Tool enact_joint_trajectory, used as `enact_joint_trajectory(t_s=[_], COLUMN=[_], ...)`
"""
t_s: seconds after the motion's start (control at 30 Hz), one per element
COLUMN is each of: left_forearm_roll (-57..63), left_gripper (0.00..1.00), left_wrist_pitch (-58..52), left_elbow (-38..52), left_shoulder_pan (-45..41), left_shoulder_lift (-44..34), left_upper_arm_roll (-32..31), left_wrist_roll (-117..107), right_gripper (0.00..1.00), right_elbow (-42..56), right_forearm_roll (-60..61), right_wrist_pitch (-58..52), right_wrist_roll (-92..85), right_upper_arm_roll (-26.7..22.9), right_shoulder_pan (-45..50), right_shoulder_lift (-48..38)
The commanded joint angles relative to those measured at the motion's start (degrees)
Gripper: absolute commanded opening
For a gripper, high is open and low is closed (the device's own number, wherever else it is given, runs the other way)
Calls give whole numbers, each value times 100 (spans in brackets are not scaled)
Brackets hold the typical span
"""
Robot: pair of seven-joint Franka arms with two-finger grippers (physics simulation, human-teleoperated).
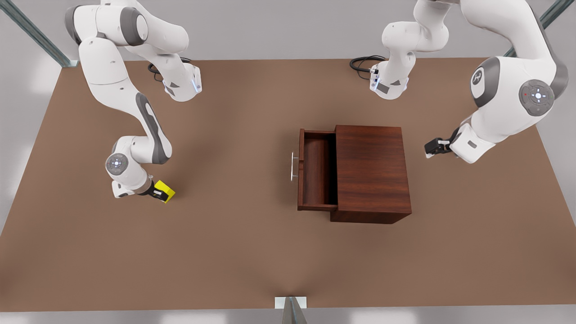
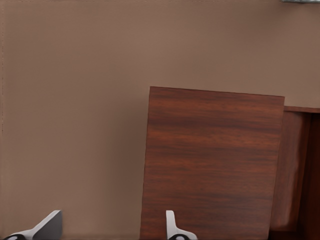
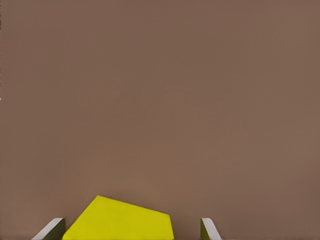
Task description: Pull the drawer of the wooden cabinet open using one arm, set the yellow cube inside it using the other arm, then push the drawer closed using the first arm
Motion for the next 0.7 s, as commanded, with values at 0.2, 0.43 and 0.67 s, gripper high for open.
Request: enact_joint_trajectory(t_s=[0.2,0.43,0.67], left_forearm_roll=[36,27,27], left_gripper=[100,100,100], left_wrist_pitch=[-281,-334,-325], left_elbow=[-148,-359,-359], left_shoulder_pan=[2,2,-6], left_shoulder_lift=[-46,-231,-222], left_upper_arm_roll=[239,231,213], left_wrist_roll=[244,236,236], right_gripper=[94,80,83], right_elbow=[2,-16,-16], right_forearm_roll=[14,23,23], right_wrist_pitch=[204,152,152], right_wrist_roll=[-122,-87,-87], right_upper_arm_roll=[-9,-9,-9], right_shoulder_pan=[-33,-42,-42], right_shoulder_lift=[69,-19,-19])
